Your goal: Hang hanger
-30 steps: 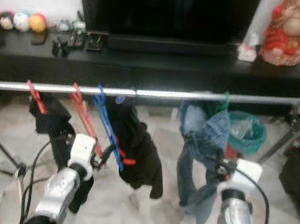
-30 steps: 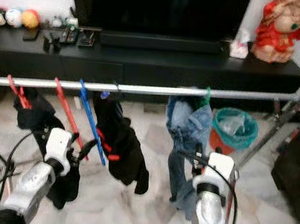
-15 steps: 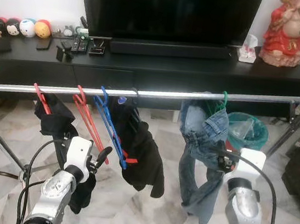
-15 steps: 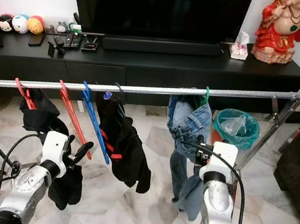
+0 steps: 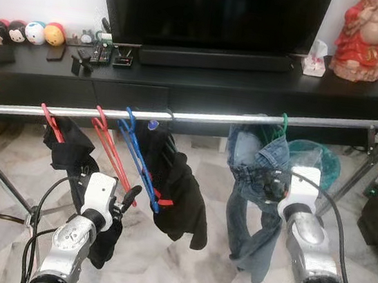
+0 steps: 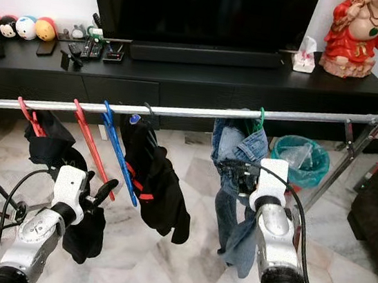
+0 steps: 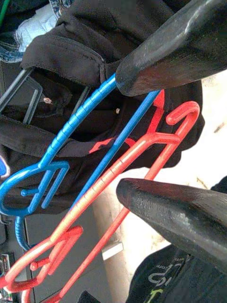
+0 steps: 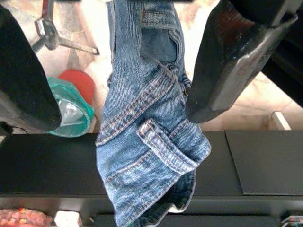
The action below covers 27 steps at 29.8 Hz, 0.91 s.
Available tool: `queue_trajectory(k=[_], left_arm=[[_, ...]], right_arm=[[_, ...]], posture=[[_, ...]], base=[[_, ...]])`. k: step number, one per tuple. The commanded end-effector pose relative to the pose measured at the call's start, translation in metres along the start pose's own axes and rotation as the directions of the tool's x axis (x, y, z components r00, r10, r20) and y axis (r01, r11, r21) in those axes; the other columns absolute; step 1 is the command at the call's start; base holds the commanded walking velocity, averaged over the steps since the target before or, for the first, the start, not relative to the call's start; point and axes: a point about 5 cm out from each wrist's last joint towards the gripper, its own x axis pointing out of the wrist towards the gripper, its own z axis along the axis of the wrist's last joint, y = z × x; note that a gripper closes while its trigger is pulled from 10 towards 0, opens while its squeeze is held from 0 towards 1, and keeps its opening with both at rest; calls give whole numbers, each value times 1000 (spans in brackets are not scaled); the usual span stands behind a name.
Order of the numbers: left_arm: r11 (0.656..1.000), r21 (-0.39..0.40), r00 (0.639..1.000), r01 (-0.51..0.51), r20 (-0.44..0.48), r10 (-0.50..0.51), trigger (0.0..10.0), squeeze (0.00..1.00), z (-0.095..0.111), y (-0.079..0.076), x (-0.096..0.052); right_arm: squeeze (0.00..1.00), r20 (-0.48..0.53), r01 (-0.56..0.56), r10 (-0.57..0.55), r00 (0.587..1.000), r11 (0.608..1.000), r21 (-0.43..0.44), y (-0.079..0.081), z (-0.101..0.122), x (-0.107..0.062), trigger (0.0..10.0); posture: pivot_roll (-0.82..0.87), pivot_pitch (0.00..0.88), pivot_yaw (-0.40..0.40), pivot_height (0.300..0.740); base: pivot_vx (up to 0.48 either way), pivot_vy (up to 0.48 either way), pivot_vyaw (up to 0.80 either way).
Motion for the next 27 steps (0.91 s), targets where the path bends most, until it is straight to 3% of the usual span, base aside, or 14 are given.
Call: queue_trajectory(k=[1,9,15,27], left_arm=[[1000,-1,1000,-2,-20,2,10000,0,-3,3,-2],[1000,-2,1000,-5,-21,5,10000,0,-3,3,-2],[1000,0,1000,-3,-20,3,10000,0,-3,3,-2],[1000,5,1000,-5,-18,5,10000,0,-2,3,-2]], right_arm=[[0,-5,1,-1,1000,1000,-3,-2,2,3,10000],[0,-37,-43,43,998,999,-5,9,-7,3,10000],[0,-126,-82,75,989,995,-52,10,-16,5,10000],[0,-144,-72,64,988,996,-50,8,-7,13,10000]], posture=[[48,7,59,740],[49,8,58,740],[53,10,57,740],[62,12,56,740]], base=[[0,0,0],[0,0,0],[0,0,0],[0,0,0]])
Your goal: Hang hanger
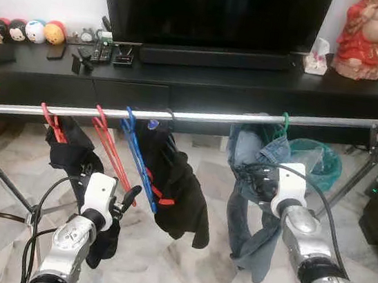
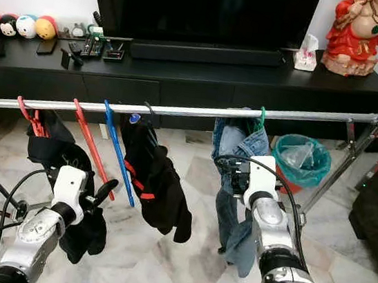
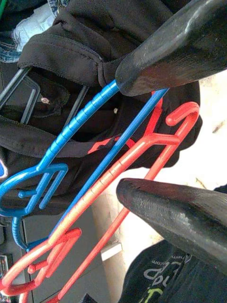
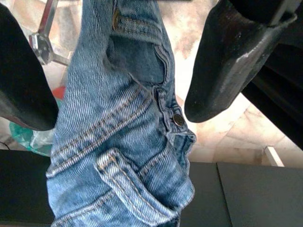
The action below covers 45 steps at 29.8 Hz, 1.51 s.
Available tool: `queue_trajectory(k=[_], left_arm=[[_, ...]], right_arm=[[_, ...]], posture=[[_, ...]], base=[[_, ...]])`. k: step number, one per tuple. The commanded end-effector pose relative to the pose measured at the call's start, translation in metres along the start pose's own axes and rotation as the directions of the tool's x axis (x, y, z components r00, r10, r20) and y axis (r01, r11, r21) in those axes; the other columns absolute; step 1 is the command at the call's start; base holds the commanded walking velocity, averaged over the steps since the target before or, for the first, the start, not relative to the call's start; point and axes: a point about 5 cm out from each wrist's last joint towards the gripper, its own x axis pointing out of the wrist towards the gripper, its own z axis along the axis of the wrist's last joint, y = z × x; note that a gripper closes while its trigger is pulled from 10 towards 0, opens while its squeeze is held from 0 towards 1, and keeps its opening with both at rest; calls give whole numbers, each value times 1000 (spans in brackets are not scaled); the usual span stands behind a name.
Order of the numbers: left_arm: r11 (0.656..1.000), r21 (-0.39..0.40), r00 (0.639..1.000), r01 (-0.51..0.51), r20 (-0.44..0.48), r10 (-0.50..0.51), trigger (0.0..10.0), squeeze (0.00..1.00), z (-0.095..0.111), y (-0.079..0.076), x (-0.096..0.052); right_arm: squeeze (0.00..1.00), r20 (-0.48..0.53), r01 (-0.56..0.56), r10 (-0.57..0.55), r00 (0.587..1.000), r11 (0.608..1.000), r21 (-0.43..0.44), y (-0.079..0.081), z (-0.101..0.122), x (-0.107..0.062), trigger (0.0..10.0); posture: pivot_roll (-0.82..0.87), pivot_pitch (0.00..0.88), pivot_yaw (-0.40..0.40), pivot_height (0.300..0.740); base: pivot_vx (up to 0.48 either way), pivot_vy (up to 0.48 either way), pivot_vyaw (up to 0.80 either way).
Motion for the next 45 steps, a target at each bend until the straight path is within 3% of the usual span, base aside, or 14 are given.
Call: queue_trajectory(k=[1,15,16,17,45], left_arm=[[1000,4,1000,-5,-18,5,10000,0,-2,3,-2],[1000,8,1000,-8,-18,8,10000,0,-2,4,-3],[1000,8,1000,-7,-19,8,10000,0,-2,4,-3],[1000,8,1000,-7,-20,7,10000,0,-2,4,-3],[1000,10,1000,6,-27,-5,10000,0,-3,4,-3]], right_arm=[[0,-17,-4,4,1000,1000,-3,0,1,1,10000],[0,-97,13,-8,995,999,48,-5,-7,2,10000],[0,-94,17,-12,995,998,55,-6,-7,2,902],[0,-93,20,-14,996,998,59,-6,-6,2,0],[0,-97,-21,27,995,998,60,1,-7,3,0]], posture=[[64,12,56,740],[72,11,54,740],[72,11,54,740],[72,11,54,740],[88,11,56,740]], base=[[0,0,0],[0,0,0],[0,0,0],[0,0,0],[0,0,0]])
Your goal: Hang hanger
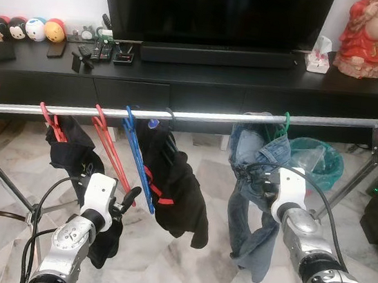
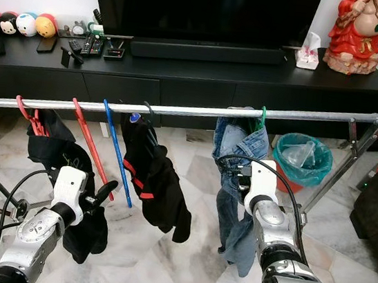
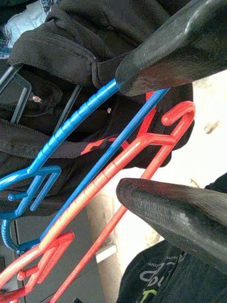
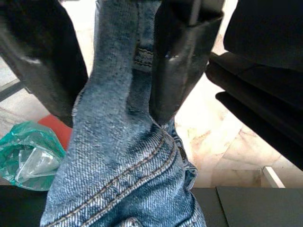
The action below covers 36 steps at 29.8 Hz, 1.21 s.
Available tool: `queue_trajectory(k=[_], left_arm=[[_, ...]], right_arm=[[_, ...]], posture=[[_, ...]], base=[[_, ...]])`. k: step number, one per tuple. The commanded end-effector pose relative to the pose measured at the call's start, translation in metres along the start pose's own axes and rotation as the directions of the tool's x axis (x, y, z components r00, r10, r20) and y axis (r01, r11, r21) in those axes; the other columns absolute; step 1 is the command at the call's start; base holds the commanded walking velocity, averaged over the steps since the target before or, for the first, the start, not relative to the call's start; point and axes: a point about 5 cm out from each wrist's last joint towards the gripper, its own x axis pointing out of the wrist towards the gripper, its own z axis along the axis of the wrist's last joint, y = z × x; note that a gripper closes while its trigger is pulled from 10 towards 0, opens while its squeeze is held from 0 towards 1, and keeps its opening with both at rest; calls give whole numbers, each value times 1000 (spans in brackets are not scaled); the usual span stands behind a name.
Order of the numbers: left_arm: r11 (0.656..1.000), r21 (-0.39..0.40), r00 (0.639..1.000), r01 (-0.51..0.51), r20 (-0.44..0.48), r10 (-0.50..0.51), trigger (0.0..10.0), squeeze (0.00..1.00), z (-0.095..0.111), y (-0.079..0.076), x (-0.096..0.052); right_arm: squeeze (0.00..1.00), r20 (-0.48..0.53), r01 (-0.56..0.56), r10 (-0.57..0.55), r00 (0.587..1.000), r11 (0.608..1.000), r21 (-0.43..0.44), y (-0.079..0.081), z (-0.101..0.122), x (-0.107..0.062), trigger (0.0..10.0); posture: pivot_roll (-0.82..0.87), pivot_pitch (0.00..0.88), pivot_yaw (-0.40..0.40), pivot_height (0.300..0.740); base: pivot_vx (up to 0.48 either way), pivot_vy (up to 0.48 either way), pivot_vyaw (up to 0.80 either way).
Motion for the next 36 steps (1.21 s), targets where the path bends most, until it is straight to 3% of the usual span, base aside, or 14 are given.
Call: queue_trajectory(k=[1,20,28,36], left_arm=[[1000,11,1000,0,-11,0,10000,0,-1,3,-3],[1000,9,1000,17,-10,-17,10000,0,-1,1,-1],[1000,18,1000,22,-12,-22,10000,0,-2,0,0],[1000,21,1000,23,-11,-23,10000,0,-1,0,0]], right_arm=[[0,9,-7,7,1000,1000,4,4,7,2,0],[0,51,6,-6,999,1000,-3,6,9,2,0],[0,126,86,-88,988,996,21,0,19,2,0],[0,230,87,-102,968,994,73,2,31,0,0]], posture=[[87,9,56,740],[89,0,52,740],[93,0,47,740],[93,0,43,740]], base=[[0,0,0],[0,0,0],[0,0,0],[0,0,0]])
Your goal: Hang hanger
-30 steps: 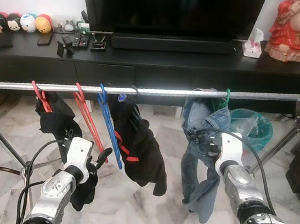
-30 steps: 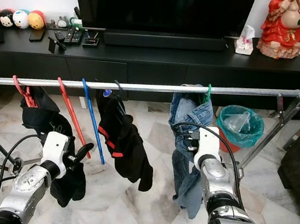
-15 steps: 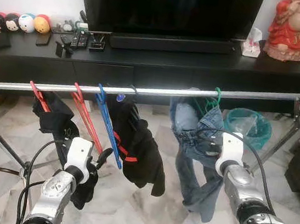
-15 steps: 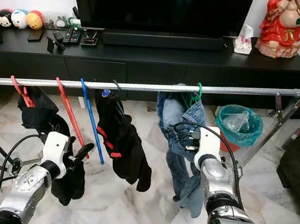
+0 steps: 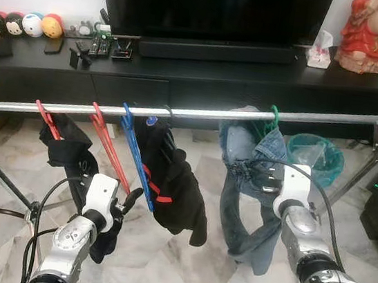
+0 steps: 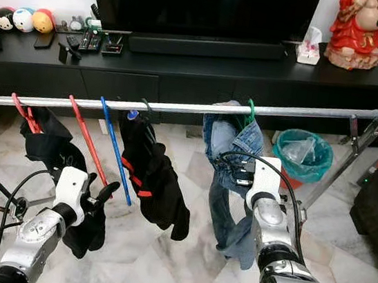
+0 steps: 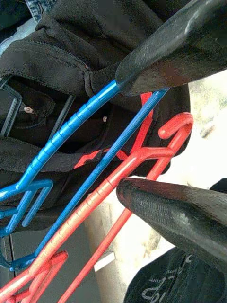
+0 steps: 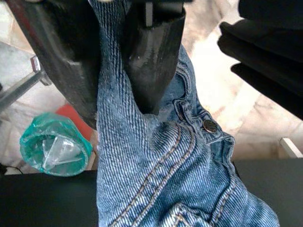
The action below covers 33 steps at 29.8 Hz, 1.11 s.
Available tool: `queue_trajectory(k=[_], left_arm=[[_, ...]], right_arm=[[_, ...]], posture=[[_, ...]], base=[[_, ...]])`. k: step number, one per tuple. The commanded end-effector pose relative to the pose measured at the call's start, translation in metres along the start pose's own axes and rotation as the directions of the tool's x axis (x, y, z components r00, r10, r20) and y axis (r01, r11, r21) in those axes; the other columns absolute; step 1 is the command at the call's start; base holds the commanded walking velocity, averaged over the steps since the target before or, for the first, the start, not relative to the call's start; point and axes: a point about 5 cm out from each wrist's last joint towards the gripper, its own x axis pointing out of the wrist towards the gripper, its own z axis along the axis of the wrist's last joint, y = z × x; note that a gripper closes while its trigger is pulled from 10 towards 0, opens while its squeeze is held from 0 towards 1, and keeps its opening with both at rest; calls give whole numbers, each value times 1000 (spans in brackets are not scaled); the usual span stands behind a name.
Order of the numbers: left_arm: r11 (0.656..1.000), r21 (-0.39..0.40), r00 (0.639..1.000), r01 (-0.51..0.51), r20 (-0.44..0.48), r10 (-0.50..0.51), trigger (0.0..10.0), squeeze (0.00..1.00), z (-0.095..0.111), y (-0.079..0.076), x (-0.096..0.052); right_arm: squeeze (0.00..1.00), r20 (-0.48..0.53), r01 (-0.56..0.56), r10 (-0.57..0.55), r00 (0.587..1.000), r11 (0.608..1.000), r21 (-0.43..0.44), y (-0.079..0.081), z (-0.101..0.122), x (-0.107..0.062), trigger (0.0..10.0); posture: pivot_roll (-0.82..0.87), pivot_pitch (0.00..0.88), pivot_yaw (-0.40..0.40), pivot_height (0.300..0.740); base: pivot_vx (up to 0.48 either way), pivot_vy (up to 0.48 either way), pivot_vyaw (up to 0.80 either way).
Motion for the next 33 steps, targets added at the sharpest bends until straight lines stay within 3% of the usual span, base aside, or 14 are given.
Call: queue_trajectory(k=[1,2,3,4,11,18,27,33], left_arm=[[1000,13,1000,0,-10,0,10000,0,-2,2,-1],[1000,13,1000,0,-10,0,10000,0,-2,2,-1],[1000,13,1000,1,-11,-1,10000,0,-3,1,-1],[1000,12,1000,1,-12,-1,10000,0,-3,1,-1],[1000,11,1000,2,-5,-2,10000,0,-2,-1,-1],[1000,12,1000,-1,-8,1,10000,0,-3,0,-1],[1000,18,1000,-12,-9,12,10000,0,-2,3,-2],[1000,19,1000,-10,-10,10,10000,0,-1,3,-1]], right_arm=[[0,123,-1,-3,992,1000,30,3,22,3,0],[0,128,-1,-3,992,999,36,4,21,2,314],[0,136,-1,-4,991,999,42,6,20,1,3490],[0,146,-3,-3,989,999,42,7,18,0,10000],[0,203,13,-31,979,996,85,5,16,-4,10000],[0,195,38,-56,979,994,99,-4,16,-4,10000],[0,298,40,-70,952,993,107,-4,40,-1,10000],[0,326,38,-70,943,994,102,1,28,-9,10000]], posture=[[93,0,43,740],[93,0,43,740],[93,0,43,740],[92,0,41,740],[92,0,41,740],[93,0,45,740],[101,0,55,740],[93,0,61,740]], base=[[0,0,0],[0,0,0],[0,0,0],[0,0,0],[0,0,0],[0,0,0],[0,0,0],[0,0,0]])
